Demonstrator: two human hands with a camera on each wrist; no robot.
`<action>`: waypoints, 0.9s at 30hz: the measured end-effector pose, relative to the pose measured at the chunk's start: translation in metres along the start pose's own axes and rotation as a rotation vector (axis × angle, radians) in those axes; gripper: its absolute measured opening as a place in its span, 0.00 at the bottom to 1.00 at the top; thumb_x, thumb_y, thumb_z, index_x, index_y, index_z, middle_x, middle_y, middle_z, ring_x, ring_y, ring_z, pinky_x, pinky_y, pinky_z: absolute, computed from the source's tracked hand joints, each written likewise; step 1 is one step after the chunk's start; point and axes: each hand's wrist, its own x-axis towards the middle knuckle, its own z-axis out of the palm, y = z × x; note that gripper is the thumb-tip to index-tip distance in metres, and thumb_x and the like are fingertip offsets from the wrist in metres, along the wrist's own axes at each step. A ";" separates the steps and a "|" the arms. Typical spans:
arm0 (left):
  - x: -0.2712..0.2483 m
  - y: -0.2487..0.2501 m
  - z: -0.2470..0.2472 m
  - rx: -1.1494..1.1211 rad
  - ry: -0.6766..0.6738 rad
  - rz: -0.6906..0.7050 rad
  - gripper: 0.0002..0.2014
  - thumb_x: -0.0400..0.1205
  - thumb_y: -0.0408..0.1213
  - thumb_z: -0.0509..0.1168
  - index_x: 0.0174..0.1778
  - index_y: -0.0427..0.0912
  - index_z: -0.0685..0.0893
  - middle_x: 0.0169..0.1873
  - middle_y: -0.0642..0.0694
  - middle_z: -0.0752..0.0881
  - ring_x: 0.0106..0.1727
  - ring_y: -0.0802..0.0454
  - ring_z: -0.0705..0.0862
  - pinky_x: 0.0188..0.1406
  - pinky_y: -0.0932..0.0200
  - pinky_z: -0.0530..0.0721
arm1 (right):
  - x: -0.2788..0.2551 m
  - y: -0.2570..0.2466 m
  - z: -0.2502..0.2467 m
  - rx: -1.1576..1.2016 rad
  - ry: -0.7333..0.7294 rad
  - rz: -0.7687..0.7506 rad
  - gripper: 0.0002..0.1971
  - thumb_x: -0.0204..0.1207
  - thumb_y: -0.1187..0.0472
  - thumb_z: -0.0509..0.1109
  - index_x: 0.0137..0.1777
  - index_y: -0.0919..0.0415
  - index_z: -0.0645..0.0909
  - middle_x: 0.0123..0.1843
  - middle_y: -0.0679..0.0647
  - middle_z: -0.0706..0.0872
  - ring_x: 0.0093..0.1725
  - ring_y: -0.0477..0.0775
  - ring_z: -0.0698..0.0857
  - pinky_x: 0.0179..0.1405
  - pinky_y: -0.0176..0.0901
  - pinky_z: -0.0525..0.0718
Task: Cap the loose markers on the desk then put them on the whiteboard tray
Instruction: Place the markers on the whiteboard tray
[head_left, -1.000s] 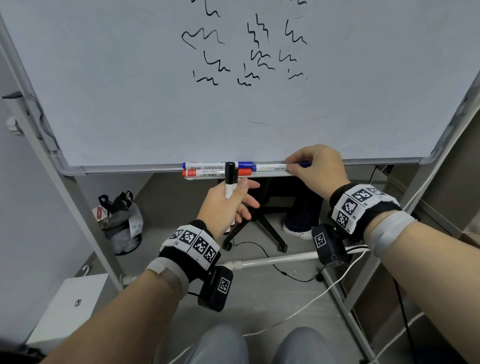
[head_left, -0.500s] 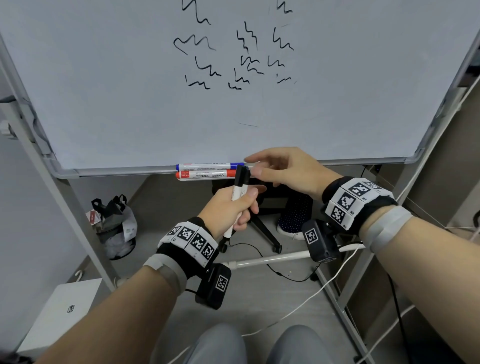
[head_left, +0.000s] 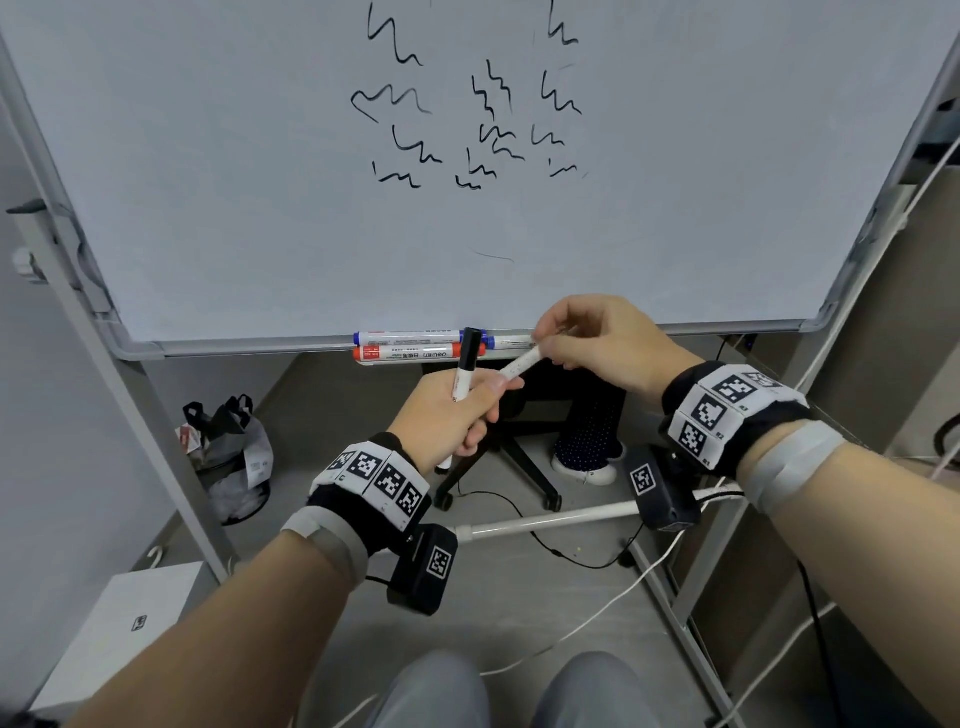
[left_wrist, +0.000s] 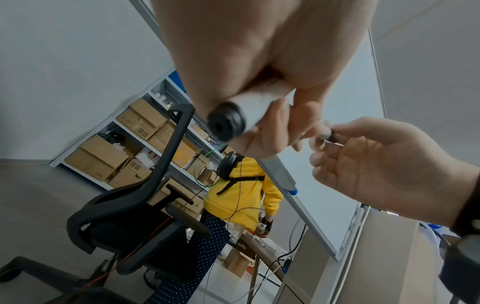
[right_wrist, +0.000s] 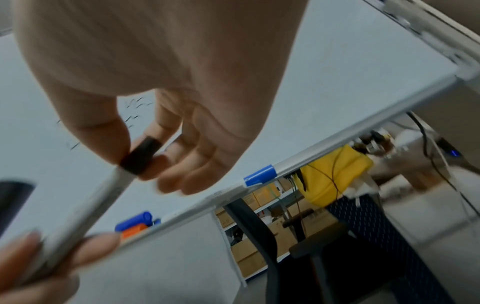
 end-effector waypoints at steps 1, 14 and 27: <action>0.000 0.001 0.001 0.029 -0.010 -0.012 0.11 0.90 0.43 0.64 0.56 0.47 0.93 0.36 0.43 0.81 0.23 0.56 0.71 0.18 0.64 0.68 | -0.001 0.000 0.001 -0.060 -0.010 -0.023 0.09 0.79 0.65 0.77 0.54 0.51 0.91 0.49 0.59 0.93 0.46 0.58 0.87 0.61 0.56 0.87; 0.002 0.005 0.007 0.130 0.028 -0.080 0.10 0.88 0.42 0.68 0.59 0.43 0.89 0.31 0.49 0.83 0.22 0.56 0.74 0.18 0.64 0.70 | 0.003 -0.006 0.008 0.136 0.000 0.009 0.03 0.86 0.62 0.73 0.56 0.61 0.85 0.39 0.47 0.93 0.43 0.50 0.91 0.54 0.40 0.88; 0.010 -0.009 0.002 0.166 0.122 -0.094 0.09 0.87 0.39 0.68 0.57 0.41 0.91 0.31 0.47 0.85 0.20 0.56 0.74 0.17 0.66 0.70 | 0.006 0.003 -0.013 -0.231 0.058 -0.087 0.06 0.78 0.53 0.82 0.52 0.50 0.95 0.46 0.50 0.94 0.41 0.44 0.87 0.44 0.25 0.77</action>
